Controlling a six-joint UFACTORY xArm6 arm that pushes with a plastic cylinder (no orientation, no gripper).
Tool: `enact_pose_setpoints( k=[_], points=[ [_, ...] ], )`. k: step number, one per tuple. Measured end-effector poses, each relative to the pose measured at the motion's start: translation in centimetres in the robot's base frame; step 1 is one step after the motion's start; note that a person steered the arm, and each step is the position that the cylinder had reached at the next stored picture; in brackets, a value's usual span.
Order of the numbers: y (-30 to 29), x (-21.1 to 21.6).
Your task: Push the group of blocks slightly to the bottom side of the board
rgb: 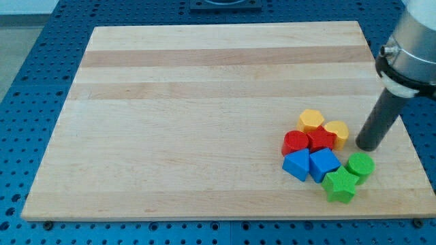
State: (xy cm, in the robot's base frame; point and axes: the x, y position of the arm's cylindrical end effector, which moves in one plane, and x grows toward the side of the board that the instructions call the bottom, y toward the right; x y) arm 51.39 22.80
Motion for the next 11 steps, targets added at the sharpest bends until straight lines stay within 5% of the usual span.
enact_pose_setpoints(
  k=[3, 4, 11],
  points=[
    [-1.0, -7.4],
    [-5.7, -8.3],
    [-9.9, -4.7]
  ],
)
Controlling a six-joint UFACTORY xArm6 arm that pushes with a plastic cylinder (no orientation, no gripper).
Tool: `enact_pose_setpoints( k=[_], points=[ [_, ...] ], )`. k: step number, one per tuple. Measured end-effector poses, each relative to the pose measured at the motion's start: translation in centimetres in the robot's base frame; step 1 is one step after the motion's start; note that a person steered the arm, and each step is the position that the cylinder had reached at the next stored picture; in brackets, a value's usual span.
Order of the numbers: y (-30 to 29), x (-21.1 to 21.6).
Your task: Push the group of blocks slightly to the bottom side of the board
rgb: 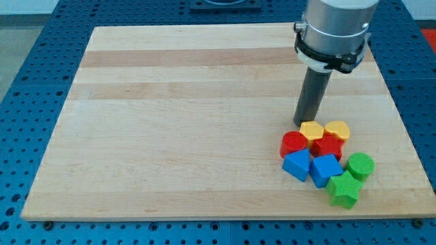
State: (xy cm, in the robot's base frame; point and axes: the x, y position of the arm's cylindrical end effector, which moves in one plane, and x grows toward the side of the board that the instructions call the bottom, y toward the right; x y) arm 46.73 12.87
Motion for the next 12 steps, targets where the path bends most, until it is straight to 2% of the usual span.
enact_pose_setpoints(
  k=[3, 8, 9, 10, 11, 12],
  points=[
    [0.0, 2.1],
    [3.9, 0.1],
    [5.8, 0.1],
    [11.7, 0.1],
    [14.9, 0.1],
    [14.8, 0.9]
  ],
)
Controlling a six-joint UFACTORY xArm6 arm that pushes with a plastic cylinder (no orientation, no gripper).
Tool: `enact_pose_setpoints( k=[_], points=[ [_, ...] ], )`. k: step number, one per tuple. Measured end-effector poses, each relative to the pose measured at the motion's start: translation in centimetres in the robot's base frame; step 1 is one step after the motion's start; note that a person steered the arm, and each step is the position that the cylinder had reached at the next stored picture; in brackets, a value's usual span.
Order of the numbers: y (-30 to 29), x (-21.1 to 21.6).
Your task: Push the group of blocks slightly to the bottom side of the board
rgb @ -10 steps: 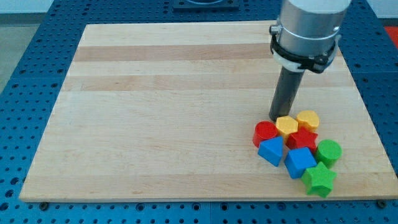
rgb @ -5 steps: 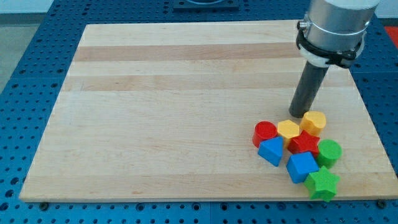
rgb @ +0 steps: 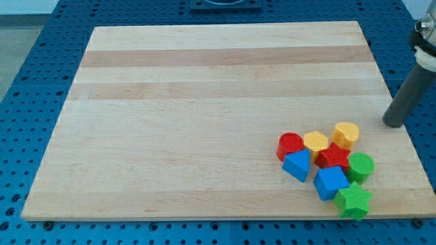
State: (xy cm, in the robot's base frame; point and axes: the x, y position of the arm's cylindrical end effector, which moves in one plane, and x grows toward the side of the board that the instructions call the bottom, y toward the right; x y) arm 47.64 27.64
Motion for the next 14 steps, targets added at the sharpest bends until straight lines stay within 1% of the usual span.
enact_pose_setpoints(
  k=[1, 2, 7, 8, 10, 12, 13, 14],
  points=[
    [-1.0, 6.4],
    [-2.8, 14.0],
    [-3.7, 14.2],
    [-4.1, 14.2],
    [-7.0, 14.2],
    [-7.3, 14.2],
    [-6.2, 14.2],
    [-2.3, 14.2]
  ],
)
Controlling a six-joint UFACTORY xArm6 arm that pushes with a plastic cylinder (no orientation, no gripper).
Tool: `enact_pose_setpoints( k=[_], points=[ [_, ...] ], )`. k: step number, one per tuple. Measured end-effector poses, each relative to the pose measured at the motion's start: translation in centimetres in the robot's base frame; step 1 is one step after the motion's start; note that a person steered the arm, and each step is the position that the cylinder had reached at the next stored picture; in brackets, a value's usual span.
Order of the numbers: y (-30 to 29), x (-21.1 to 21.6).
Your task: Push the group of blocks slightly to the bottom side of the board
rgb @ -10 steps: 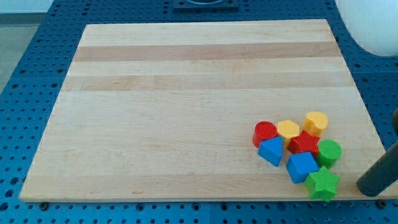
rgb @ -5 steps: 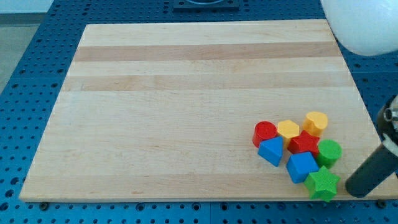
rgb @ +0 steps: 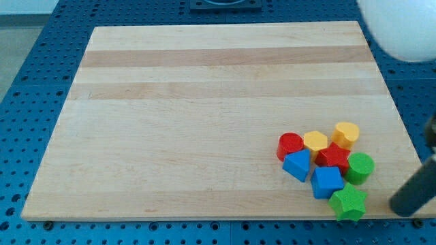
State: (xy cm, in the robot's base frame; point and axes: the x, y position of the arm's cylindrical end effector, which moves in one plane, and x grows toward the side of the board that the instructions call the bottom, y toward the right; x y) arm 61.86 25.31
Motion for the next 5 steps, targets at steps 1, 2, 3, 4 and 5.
enact_pose_setpoints(
  k=[1, 2, 3, 4, 5],
  points=[
    [4.7, -0.2],
    [9.0, -3.5],
    [9.2, -5.6],
    [9.2, -11.8],
    [9.0, -18.2]
  ],
)
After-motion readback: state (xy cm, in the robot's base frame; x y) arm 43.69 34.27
